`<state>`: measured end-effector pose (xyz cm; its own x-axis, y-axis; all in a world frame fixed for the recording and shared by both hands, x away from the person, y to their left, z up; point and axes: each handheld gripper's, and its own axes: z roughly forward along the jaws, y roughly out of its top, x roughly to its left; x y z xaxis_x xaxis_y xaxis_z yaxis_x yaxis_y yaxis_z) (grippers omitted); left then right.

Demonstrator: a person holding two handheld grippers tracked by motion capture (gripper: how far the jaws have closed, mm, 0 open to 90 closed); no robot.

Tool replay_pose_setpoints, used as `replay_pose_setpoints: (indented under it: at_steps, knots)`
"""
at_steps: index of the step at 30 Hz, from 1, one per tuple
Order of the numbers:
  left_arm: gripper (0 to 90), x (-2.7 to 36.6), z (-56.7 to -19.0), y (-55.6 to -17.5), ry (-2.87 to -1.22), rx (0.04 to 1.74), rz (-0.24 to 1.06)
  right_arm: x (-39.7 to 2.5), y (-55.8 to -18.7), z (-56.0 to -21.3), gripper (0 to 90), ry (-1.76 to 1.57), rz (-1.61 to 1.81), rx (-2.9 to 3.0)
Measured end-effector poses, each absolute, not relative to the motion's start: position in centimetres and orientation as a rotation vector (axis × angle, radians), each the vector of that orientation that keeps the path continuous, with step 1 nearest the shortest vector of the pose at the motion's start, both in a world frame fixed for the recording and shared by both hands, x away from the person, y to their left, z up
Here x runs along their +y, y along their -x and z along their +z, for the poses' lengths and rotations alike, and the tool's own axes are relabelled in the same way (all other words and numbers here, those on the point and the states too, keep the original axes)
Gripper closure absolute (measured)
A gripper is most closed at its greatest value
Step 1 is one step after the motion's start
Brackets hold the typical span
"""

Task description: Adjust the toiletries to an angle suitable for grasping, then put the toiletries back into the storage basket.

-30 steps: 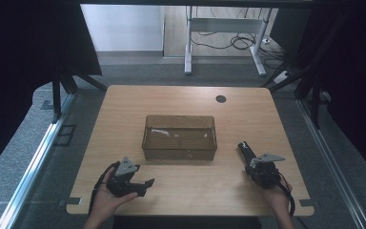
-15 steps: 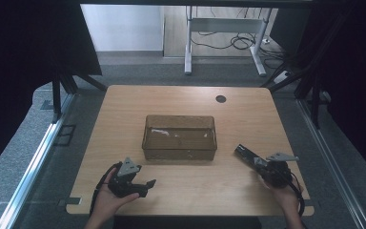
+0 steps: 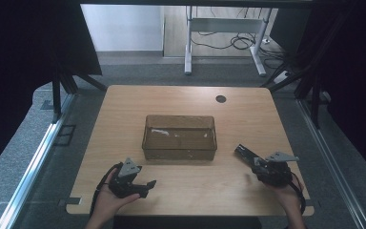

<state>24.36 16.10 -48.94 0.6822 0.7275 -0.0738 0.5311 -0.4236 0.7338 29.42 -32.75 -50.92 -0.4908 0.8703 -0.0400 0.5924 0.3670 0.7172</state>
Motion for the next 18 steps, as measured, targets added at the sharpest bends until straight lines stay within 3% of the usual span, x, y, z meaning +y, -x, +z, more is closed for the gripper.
replay_pose_setpoints:
  at_steps: [9,18]
  knots:
    - [24.4,15.9,-48.8,-24.3,-2.127,0.963,0.326,-32.8,-29.9,-48.7,40.8,-1.167,0.918,2.267]
    - [24.4,15.9,-48.7,-24.1,-2.123,0.953,0.321,-32.2,-32.8,-46.1,39.4,-1.053,0.853,2.437]
